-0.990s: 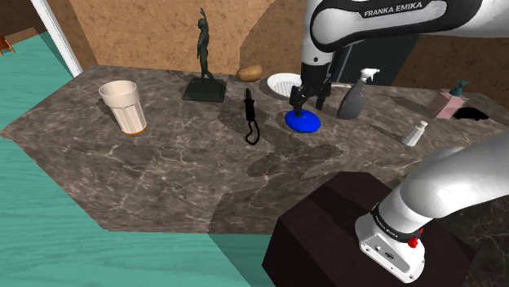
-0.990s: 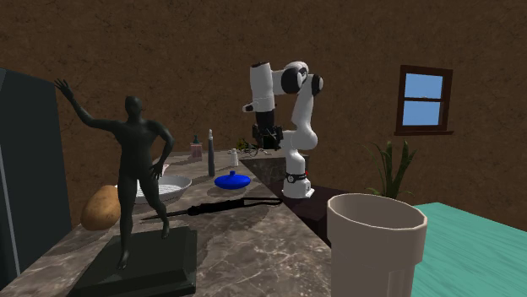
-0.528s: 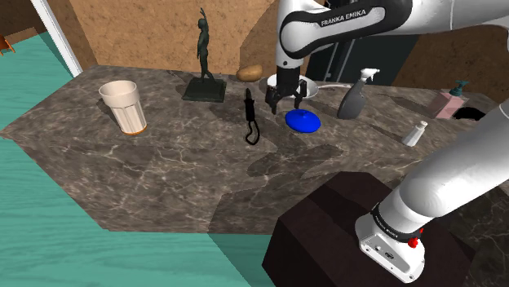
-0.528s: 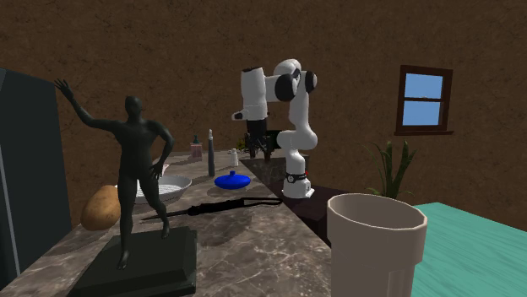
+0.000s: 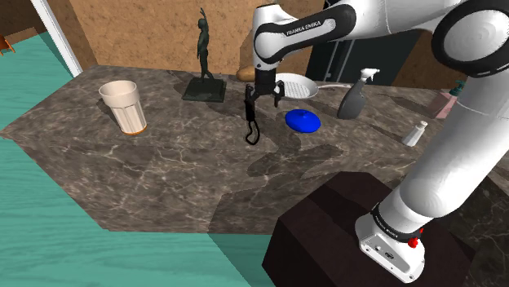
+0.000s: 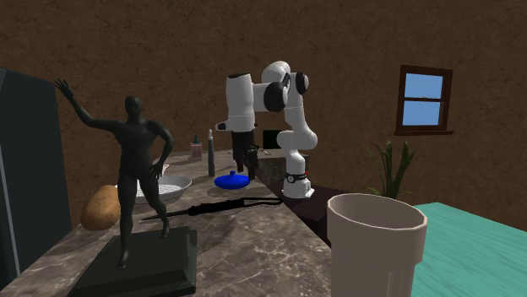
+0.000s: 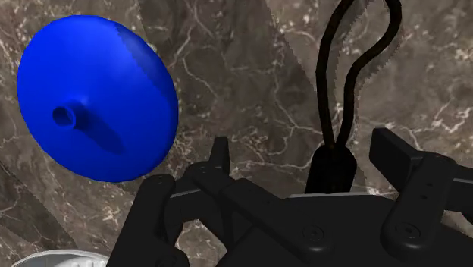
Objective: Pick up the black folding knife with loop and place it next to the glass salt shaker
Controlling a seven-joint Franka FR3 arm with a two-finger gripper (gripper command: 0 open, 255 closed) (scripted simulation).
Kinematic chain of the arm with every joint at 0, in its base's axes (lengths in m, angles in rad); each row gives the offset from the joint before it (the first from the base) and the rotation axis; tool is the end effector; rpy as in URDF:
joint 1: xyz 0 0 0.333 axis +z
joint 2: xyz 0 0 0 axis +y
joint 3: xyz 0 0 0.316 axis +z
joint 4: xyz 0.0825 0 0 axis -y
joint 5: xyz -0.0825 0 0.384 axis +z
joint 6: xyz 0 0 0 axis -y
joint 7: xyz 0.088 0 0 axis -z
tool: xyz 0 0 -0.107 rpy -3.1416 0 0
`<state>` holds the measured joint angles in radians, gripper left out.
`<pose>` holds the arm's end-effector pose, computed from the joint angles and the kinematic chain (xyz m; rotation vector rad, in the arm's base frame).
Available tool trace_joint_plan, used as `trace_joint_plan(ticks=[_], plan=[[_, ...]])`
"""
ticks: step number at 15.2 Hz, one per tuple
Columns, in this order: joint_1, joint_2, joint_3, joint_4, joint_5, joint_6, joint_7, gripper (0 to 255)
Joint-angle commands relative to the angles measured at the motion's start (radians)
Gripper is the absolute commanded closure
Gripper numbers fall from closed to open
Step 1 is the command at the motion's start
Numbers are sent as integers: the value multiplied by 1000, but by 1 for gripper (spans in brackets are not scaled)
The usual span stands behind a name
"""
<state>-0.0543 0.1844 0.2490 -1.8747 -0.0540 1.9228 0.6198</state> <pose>0.5798 0.1047 0.4064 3.0183 -0.6185 -0.1819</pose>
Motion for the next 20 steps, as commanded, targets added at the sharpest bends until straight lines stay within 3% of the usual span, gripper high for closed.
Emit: trace_joint_plan(ticks=[1,8,16,20], plan=[[7,78,-8,83,-25,-1,47,0],[49,361,-54,434,-90,-52,176,0],[46,384,-59,366,-97,39,183,0],[46,384,-59,366,-97,39,183,0]])
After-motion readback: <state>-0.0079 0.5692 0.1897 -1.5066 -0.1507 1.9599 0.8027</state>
